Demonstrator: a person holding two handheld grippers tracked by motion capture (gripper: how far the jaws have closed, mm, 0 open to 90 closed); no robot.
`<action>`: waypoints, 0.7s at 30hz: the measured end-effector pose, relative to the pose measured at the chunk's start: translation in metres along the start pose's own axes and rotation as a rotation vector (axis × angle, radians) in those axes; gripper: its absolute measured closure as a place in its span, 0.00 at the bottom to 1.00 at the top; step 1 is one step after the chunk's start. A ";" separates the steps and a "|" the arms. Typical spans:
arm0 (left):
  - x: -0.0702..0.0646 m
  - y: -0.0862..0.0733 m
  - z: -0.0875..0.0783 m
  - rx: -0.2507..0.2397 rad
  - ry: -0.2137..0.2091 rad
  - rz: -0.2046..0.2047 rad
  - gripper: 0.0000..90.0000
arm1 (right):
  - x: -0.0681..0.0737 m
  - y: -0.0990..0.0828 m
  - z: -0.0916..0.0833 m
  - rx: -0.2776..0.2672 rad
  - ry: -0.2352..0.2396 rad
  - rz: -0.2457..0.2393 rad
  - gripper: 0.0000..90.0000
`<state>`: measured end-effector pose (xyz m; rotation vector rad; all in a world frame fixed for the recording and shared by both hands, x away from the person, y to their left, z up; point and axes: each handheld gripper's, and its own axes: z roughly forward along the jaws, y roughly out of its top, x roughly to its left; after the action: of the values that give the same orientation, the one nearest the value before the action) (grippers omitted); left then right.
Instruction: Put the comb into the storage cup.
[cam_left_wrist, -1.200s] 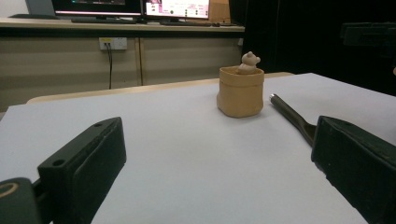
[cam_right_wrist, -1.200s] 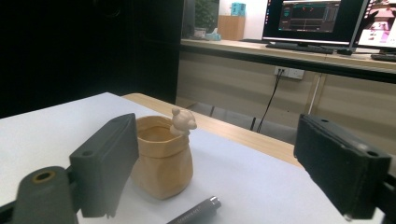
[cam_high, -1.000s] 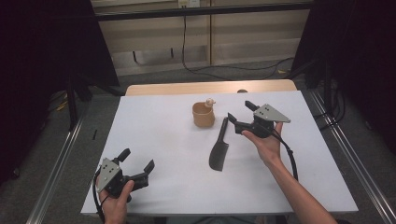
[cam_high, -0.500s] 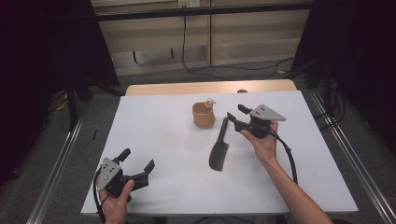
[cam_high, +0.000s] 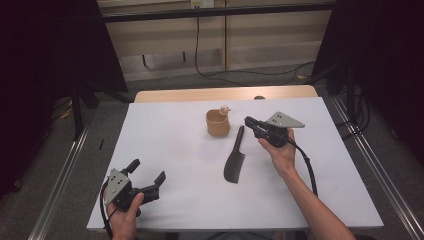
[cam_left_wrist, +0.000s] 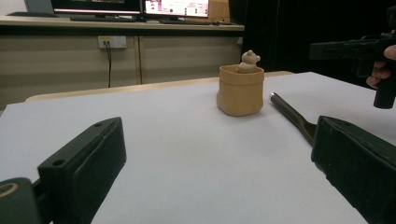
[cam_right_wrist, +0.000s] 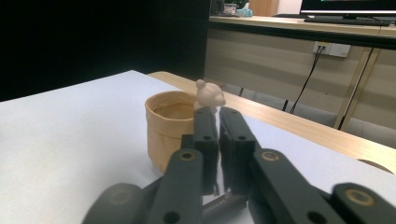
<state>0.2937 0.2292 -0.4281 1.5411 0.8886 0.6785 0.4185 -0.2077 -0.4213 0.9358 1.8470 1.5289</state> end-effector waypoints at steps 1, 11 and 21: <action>0.000 0.000 0.000 0.000 -0.001 -0.001 0.04 | -0.001 0.000 0.001 -0.002 0.005 0.004 1.00; 0.001 0.000 -0.001 -0.001 0.001 0.000 0.04 | -0.010 0.007 0.016 0.134 0.044 0.047 1.00; 0.001 0.000 -0.001 0.000 -0.001 0.003 0.04 | -0.021 0.014 0.032 0.304 0.063 0.068 1.00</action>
<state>0.2936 0.2299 -0.4276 1.5425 0.8859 0.6801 0.4586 -0.2040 -0.4138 1.1079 2.1539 1.3522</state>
